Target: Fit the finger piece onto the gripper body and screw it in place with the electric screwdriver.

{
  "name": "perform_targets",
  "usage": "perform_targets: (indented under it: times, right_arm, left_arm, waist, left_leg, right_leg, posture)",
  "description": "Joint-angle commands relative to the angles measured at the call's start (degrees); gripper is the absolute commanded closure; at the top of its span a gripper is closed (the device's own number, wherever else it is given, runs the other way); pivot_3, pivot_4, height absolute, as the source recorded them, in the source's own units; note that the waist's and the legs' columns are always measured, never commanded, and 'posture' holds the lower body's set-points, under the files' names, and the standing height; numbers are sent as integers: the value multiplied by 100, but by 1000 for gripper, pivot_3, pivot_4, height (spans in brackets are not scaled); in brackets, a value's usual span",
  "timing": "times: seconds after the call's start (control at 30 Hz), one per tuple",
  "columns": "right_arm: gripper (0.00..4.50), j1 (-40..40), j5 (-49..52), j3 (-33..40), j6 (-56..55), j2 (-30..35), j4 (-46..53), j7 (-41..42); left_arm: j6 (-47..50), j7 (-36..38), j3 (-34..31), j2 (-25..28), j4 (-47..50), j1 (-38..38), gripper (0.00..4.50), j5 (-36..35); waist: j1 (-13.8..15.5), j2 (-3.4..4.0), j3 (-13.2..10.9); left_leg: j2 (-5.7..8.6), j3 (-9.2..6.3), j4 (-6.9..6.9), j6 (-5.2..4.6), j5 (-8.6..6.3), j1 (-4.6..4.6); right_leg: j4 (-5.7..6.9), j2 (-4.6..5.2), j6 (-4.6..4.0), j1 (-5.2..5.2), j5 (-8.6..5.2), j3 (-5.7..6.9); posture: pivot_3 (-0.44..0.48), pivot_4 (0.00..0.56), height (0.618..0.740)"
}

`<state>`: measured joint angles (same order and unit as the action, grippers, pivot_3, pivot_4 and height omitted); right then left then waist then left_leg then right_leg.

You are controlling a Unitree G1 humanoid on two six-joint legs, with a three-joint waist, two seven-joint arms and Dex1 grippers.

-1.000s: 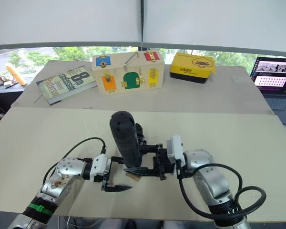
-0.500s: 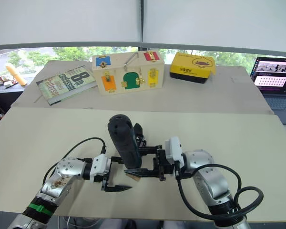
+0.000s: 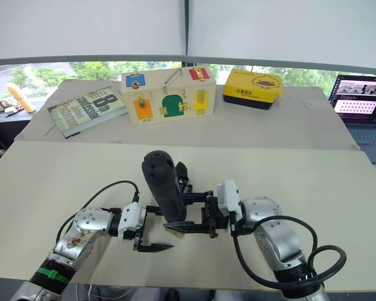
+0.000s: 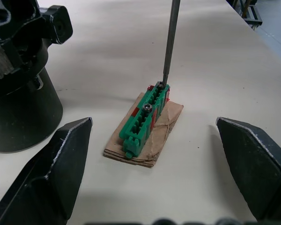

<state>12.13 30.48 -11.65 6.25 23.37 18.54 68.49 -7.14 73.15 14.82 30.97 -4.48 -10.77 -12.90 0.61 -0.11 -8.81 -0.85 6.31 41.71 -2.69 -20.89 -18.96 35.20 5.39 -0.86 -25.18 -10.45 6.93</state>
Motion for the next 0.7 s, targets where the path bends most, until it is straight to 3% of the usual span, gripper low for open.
perform_targets:
  times: [0.03,0.7]
  right_arm:
    - [2603,19,137,108,-142,-5,171,5]
    - [2603,23,212,122,-86,13,205,3]
  left_arm:
    - [133,10,169,18,-123,160,0,96]
    - [143,-1,184,11,-99,181,0,90]
  waist:
    - [0,0,0]
    - [-2,0,0]
  left_leg:
    - [0,0,0,0,0,0]
    - [0,0,0,0,0,0]
  right_leg:
    - [0,0,0,0,0,0]
    - [0,0,0,0,0,0]
  posture:
    - [0,150,740]
    - [0,150,740]
